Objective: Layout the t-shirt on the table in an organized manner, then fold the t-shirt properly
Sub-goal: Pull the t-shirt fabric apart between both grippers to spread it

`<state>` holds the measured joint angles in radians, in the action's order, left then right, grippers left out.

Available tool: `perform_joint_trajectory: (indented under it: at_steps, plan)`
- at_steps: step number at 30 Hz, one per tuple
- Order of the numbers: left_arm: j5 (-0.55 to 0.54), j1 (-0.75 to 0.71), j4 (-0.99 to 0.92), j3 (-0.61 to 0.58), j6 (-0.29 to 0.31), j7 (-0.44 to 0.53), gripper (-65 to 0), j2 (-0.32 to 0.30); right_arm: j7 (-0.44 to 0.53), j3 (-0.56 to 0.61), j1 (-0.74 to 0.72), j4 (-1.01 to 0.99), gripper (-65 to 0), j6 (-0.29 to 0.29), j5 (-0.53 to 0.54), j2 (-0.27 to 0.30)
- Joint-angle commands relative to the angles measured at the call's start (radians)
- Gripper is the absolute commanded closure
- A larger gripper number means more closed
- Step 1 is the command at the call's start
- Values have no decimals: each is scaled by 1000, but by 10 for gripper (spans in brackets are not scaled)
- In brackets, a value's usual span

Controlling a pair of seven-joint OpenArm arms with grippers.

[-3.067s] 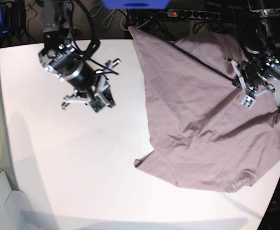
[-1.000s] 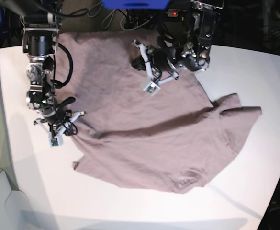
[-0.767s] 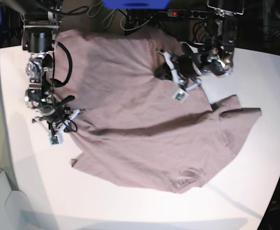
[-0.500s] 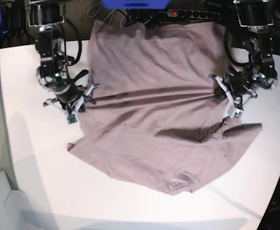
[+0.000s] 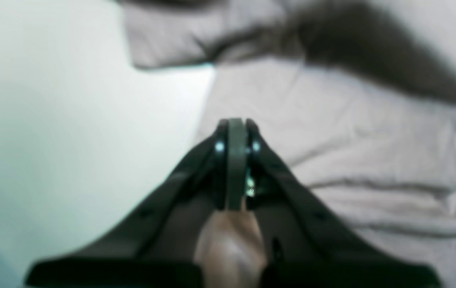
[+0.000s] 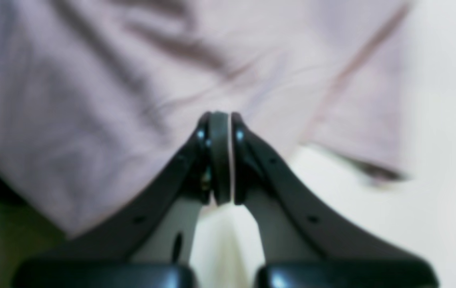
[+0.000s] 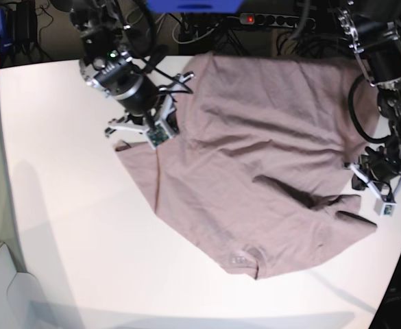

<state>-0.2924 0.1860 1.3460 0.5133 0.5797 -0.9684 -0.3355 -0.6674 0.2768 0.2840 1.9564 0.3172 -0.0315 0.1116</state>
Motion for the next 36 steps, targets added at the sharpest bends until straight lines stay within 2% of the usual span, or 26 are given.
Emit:
perform_joint_trajectory:
  at_steps: [1,6,9,15,19,23,28,31,36]
  plan:
    - [-14,16,59,26,4,-5,-4,-14,15,-17,1,34,0,1,3,9]
    - [-170,-62,252,141,4,-139,-4,22,8,-104,-64,30,0,1,3,15]
    - [-255,-151,330,160,3,-183,-4,54,7,-123,-131,-10,0,1,3,15]
    - [-282,-328,359,152,3,-149,-4,177,7,-118,-320,-206,0,1,0,15]
    - [-281,-382,324,144,3,-100,-4,214,15,-116,-409,-374,0,1,3,9]
    - [-281,-391,212,86,3,-25,-4,184,18,-113,-452,-498,0,1,3,-29]
    - [-281,-379,74,67,1,52,-4,143,73,-113,-452,-595,0,1,3,-34]
    - [-262,-339,13,67,1,81,-4,117,96,-116,-447,-635,0,1,-3,-16]
    - [-118,-222,-113,69,1,133,-4,92,91,-121,-409,-665,0,1,-2,66]
